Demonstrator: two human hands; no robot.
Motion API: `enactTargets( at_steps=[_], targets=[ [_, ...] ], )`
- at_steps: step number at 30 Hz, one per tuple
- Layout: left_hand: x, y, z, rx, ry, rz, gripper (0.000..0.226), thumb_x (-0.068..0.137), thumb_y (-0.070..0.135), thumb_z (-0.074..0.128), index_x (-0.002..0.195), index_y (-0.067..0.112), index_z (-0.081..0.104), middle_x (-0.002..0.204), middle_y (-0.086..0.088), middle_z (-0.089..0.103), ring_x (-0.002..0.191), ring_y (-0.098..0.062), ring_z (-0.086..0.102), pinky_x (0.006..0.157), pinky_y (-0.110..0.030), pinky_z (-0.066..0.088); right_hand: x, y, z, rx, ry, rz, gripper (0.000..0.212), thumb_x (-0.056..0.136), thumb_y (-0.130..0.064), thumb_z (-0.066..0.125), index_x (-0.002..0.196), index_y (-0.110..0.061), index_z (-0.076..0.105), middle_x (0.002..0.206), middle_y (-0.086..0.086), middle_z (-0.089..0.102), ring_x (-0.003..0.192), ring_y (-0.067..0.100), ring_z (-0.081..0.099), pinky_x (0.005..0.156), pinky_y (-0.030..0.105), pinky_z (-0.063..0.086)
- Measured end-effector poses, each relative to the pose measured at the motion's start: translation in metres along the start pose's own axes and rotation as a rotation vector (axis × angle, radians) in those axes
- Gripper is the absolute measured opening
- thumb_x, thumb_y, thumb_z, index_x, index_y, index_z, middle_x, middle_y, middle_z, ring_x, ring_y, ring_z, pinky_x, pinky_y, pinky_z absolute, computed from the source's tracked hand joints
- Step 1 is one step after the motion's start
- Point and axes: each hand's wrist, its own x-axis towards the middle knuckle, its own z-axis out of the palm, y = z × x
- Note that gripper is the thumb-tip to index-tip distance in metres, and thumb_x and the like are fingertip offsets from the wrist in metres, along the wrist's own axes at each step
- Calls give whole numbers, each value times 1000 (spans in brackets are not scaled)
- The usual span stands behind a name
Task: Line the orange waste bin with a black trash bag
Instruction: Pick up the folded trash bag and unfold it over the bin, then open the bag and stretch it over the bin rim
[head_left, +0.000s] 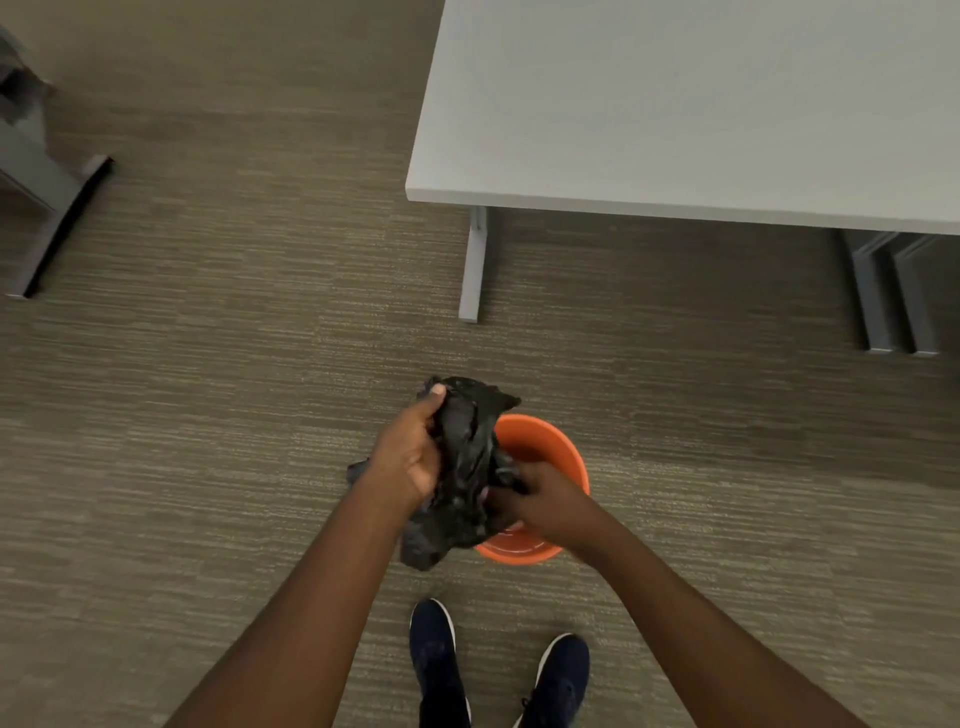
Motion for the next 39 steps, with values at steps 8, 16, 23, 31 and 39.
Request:
enactTargets(
  at_steps=[8,16,23,31,39],
  targets=[
    [-18,6,-15,753,-177,282,61,74,67,73,119,26,64,114,-1,74,95,-14,72,74,-28,54,15,-23,-12,434,453,211,47,92,-55,63,75,-14,79,73,15,74,76,26,67,74,38,50],
    [-5,-24,-13,727,-86,237,15,98,11,60,102,11,75,92,-10,74,80,-20,67,65,-28,54,20,-24,-17,696,267,244,75,84,-81,47,119,-21,77,121,10,76,114,29,71,105,48,51],
    [-4,-28,-12,435,-30,121,29,103,9,50,125,-2,64,109,-20,70,90,-29,68,81,-42,56,12,-12,-17,294,267,86,27,90,-45,72,98,-20,76,93,2,79,94,24,73,87,41,57],
    [9,-30,-36,144,38,83,21,101,10,47,106,5,66,93,-12,71,84,-24,67,76,-40,54,3,-3,-30,708,468,109,10,100,-13,57,92,-9,60,74,8,66,60,15,65,52,25,55],
    [21,-28,-63,-298,158,-4,47,101,17,33,141,3,55,134,-21,63,127,-38,57,111,-52,42,-2,29,-61,1233,610,206,17,96,-11,44,85,-10,57,77,6,63,70,19,63,57,27,58]
  ],
)
